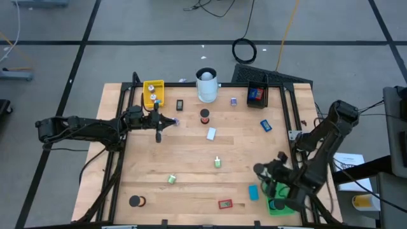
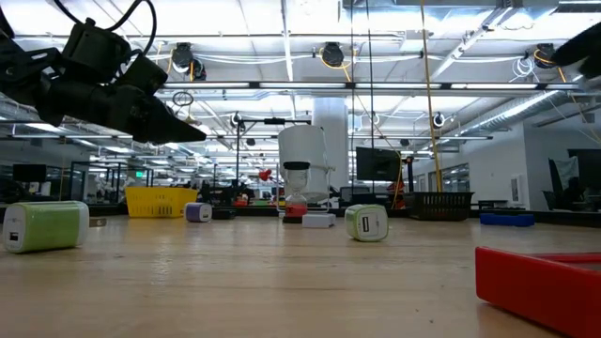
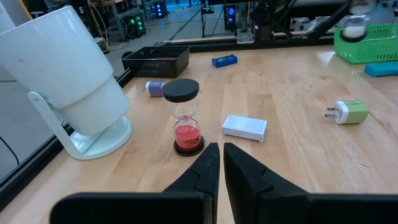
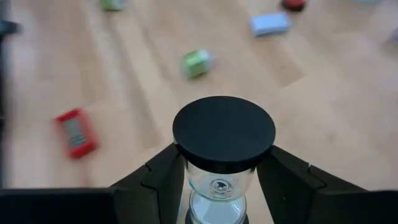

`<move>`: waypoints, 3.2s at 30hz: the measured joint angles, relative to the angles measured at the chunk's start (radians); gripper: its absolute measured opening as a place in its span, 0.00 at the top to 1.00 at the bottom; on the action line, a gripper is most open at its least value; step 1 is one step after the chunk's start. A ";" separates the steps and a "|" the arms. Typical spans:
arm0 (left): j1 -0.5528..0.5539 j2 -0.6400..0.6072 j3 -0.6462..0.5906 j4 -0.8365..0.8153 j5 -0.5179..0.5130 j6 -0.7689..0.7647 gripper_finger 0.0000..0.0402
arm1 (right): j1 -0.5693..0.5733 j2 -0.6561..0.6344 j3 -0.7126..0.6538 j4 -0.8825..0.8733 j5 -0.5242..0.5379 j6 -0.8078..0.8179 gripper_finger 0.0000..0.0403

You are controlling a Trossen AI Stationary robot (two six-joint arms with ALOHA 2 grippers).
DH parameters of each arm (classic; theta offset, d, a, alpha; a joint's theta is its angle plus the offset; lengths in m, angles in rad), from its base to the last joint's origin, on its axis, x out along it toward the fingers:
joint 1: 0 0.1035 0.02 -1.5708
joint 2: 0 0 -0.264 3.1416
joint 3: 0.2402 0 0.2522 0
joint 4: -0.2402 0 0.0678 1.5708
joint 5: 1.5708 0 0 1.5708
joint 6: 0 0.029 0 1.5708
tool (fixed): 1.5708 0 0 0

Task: Pick & Place Office items
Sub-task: Put the white hourglass into the green bin

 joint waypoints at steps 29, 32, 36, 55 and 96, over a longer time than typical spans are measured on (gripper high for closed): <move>0.000 0.000 0.000 0.000 0.000 0.000 0.92 | -0.137 -0.065 -0.369 0.574 -0.007 -0.172 0.39; 0.000 0.000 0.000 0.000 0.000 0.000 0.92 | -0.160 -0.120 -0.369 0.565 -0.040 -0.163 0.32; 0.000 0.000 0.000 0.000 0.000 0.000 0.92 | -0.224 -0.208 -0.369 0.536 -0.116 -0.168 0.25; 0.000 0.000 0.000 -0.030 0.001 -0.016 0.92 | -0.570 -0.019 0.151 -0.138 -0.613 -0.317 0.49; 0.000 0.000 0.000 -0.052 0.001 -0.007 0.92 | -0.528 0.163 0.075 0.000 -0.663 -0.247 0.36</move>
